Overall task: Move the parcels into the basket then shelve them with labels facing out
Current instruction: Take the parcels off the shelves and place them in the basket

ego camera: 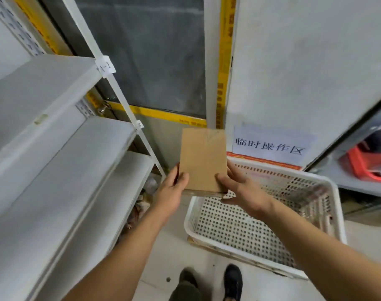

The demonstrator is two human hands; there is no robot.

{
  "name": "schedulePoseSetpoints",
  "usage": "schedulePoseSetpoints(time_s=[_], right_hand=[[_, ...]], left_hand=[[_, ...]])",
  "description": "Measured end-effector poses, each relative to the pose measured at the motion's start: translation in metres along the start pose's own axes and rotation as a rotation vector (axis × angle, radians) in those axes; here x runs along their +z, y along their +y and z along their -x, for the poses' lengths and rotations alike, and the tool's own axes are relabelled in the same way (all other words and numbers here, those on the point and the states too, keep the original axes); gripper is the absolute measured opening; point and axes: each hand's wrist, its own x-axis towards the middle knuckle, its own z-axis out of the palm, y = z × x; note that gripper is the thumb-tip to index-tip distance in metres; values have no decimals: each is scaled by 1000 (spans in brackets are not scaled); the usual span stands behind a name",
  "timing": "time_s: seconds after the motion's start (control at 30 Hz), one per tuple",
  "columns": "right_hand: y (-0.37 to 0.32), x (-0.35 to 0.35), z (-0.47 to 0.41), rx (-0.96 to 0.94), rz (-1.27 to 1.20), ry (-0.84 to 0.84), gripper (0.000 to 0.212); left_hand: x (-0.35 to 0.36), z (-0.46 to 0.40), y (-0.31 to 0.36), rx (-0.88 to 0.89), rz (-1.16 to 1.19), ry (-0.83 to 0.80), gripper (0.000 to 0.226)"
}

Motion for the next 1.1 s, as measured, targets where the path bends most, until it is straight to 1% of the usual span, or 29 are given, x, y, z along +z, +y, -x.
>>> schedulePoseSetpoints(time_s=[0.03, 0.13, 0.17, 0.23, 0.3, 0.37, 0.43, 0.5, 0.57, 0.73, 0.8, 0.93, 1.03, 1.1], right_hand=[[15, -11, -3, 23, -25, 24, 59], [62, -37, -10, 114, -120, 121, 60], [79, -42, -12, 146, -142, 162, 60], [112, -49, -17, 204, -173, 246, 60], [145, -55, -29, 262, -204, 308, 59], [177, -61, -47, 326, -243, 352, 59], [205, -69, -70, 392, -274, 370, 60], [227, -76, -93, 435, -299, 372, 63], [251, -84, -118, 449, -329, 359, 63], [302, -103, -175, 467, -337, 353, 61], [323, -108, -194, 458, -339, 348, 61], [361, -103, -224, 440, -339, 347, 61], [379, -96, -235, 410, -341, 408, 57], [388, -93, -242, 390, -353, 455, 57]], left_hand=[[13, -7, -5, -13, -6, -38, 60], [50, -28, -25, -82, 18, -159, 70], [62, -36, -36, -114, 15, -201, 70], [84, -50, -58, -178, -32, -273, 62], [103, -66, -85, -237, -50, -298, 56], [120, -83, -106, -295, -57, -279, 56], [136, -104, -124, -390, -61, -231, 55], [148, -123, -135, -439, -81, -163, 54], [163, -147, -152, -438, -97, -103, 52], [195, -201, -193, -429, -125, -29, 50], [210, -213, -210, -425, -114, 61, 49], [234, -233, -251, -432, -53, 331, 43], [249, -244, -274, -408, -38, 451, 39], [257, -255, -283, -434, 59, 501, 35]])
